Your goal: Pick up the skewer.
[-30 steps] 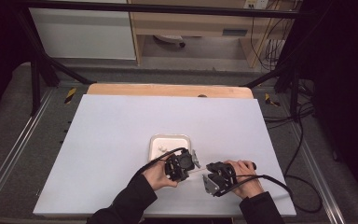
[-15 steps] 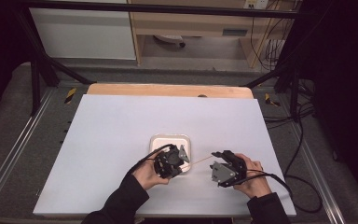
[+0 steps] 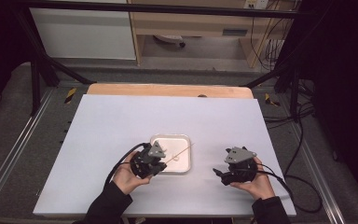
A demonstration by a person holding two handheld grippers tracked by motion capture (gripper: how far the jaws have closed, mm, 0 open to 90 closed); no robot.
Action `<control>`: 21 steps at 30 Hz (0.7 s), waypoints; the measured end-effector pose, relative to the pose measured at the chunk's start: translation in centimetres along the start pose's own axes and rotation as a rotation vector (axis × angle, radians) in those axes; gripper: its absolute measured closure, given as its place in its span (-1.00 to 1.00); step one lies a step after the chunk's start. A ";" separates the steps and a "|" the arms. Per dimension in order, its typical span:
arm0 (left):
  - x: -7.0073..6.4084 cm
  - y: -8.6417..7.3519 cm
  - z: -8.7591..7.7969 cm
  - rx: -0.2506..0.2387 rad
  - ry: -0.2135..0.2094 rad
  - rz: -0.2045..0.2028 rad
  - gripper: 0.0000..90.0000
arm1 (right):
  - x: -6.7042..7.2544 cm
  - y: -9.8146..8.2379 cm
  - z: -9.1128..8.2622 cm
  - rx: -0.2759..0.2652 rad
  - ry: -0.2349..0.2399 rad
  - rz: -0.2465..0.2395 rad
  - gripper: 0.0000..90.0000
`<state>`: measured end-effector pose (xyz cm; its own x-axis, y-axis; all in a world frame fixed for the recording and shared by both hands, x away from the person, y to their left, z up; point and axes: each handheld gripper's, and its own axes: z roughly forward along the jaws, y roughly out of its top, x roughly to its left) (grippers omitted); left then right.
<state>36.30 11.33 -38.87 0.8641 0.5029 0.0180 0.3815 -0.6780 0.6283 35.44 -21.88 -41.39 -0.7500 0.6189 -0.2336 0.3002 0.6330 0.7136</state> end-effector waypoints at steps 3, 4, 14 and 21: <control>0.4 -1.1 -0.7 -0.046 0.014 -0.038 0.97 | -0.2 -0.3 0.1 0.009 0.023 0.084 -0.85; 0.6 -1.5 -0.9 -0.059 0.021 -0.053 0.97 | -0.2 -0.3 0.1 0.013 0.029 0.108 -0.89; 1.7 -5.2 -2.6 -0.176 0.070 -0.161 0.97 | -0.1 0.2 0.3 -0.028 0.075 0.259 -0.98; 2.3 -7.1 -3.4 -0.221 0.092 -0.215 0.97 | 0.3 1.9 1.1 -0.032 0.090 0.273 -0.98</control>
<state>34.49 19.15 -40.66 0.7343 0.6752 -0.0698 0.4629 -0.4229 0.7790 36.40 -20.00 -40.80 -0.6937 0.7196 0.0291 0.4805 0.4323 0.7631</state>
